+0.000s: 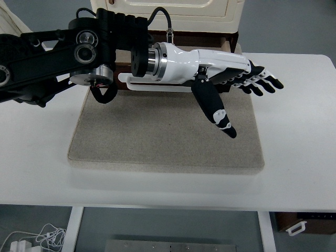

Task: Close the drawer under the combination cabinet

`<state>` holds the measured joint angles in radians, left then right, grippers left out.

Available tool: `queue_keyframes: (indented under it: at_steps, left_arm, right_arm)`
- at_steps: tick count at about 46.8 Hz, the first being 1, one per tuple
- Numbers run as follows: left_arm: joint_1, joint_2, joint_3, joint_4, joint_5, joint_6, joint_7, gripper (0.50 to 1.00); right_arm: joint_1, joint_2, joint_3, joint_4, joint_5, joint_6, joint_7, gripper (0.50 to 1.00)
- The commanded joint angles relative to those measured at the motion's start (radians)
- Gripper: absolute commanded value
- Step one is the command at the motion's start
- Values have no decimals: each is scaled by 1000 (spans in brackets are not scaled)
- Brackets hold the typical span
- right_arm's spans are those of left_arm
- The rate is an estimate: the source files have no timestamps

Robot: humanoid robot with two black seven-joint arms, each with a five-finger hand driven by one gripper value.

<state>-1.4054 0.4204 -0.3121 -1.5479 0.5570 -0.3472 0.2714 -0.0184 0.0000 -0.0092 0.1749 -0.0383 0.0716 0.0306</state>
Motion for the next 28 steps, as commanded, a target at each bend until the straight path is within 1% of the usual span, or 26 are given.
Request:
queue_keyframes:
  at_steps: [1, 6, 10, 14, 19, 28]
  left_arm:
    - [0, 4, 8, -1, 0, -44, 54, 996]
    - [3, 11, 31, -1, 0, -84, 103, 996]
    - [3, 14, 42, -1, 0, -98, 140, 996]
    - [2, 14, 73, 2, 1, -107, 181, 996]
    - [0, 12, 111, 9, 1, -115, 247, 999]
    - [-4, 1, 123, 46, 1, -119, 333, 999]
  right_arm:
    - [0, 0, 0, 0, 0, -1, 0, 952]
    - [0, 0, 0, 0, 0, 1, 0, 952]
    - [0, 0, 0, 0, 0, 1, 0, 952]
    - [0, 0, 0, 0, 0, 1, 0, 952]
    - [0, 0, 0, 0, 0, -1, 0, 952]
    - [0, 0, 0, 0, 0, 1, 0, 952]
